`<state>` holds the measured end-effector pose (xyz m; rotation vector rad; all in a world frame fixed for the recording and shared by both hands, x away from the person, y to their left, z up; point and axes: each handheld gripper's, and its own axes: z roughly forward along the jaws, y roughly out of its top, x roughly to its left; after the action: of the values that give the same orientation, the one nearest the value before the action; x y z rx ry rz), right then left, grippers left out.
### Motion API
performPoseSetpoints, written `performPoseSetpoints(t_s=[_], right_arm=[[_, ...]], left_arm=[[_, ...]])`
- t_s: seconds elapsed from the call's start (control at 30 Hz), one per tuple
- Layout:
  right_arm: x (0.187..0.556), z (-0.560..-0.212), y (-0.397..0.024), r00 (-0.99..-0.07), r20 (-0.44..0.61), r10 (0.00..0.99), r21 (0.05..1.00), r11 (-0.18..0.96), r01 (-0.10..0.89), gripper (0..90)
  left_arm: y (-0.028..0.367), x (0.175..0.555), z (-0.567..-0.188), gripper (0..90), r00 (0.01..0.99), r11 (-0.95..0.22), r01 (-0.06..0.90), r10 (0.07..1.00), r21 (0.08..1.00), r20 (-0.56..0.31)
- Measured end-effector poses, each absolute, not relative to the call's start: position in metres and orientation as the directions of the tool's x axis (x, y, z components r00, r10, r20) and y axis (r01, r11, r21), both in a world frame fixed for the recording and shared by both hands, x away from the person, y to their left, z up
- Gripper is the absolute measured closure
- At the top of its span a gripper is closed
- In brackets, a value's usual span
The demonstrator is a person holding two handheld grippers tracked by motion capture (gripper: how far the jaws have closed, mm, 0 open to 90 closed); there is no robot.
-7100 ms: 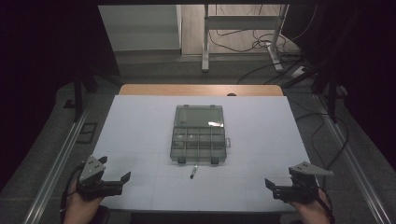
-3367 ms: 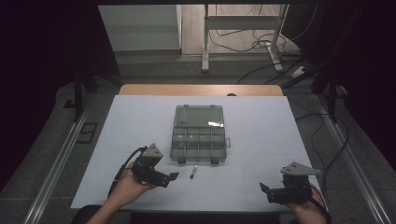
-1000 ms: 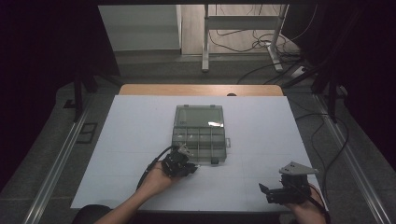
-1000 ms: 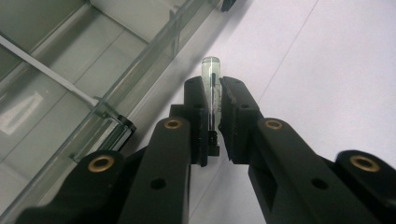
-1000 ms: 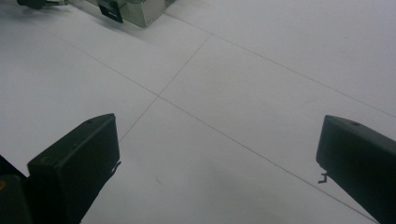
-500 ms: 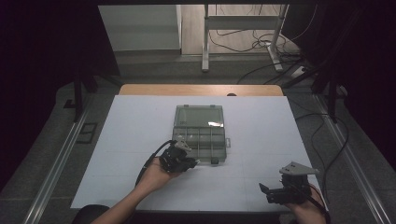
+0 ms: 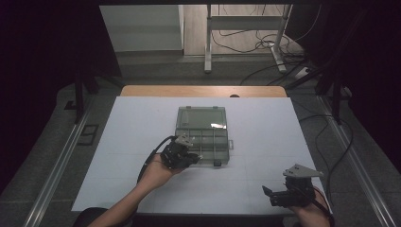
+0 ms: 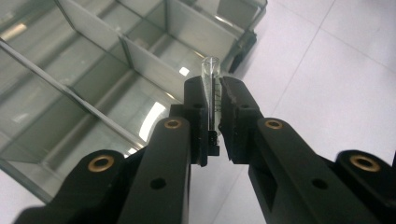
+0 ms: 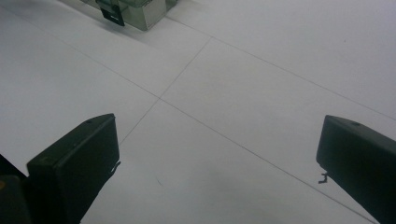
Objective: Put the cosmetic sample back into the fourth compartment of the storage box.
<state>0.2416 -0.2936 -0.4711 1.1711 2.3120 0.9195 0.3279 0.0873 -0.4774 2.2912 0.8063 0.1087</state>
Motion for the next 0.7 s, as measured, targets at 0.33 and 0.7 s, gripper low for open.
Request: performPoseSetpoints(t_s=[0.33, 0.7], right_arm=[[0.242, -0.471, -0.294, -0.576, -0.044, 0.816, 0.704, 0.434, 0.562, 0.0], [0.242, -0.471, -0.294, -0.577, -0.039, 0.816, 0.704, 0.432, 0.564, 0.0]], left_arm=[[0.088, 0.341, -0.465, 81.2, 0.798, -0.543, 0.514, 0.587, 0.664, -0.138], [0.081, 0.354, -0.465, 81.1, 0.798, -0.539, 0.509, 0.588, 0.671, -0.132]])
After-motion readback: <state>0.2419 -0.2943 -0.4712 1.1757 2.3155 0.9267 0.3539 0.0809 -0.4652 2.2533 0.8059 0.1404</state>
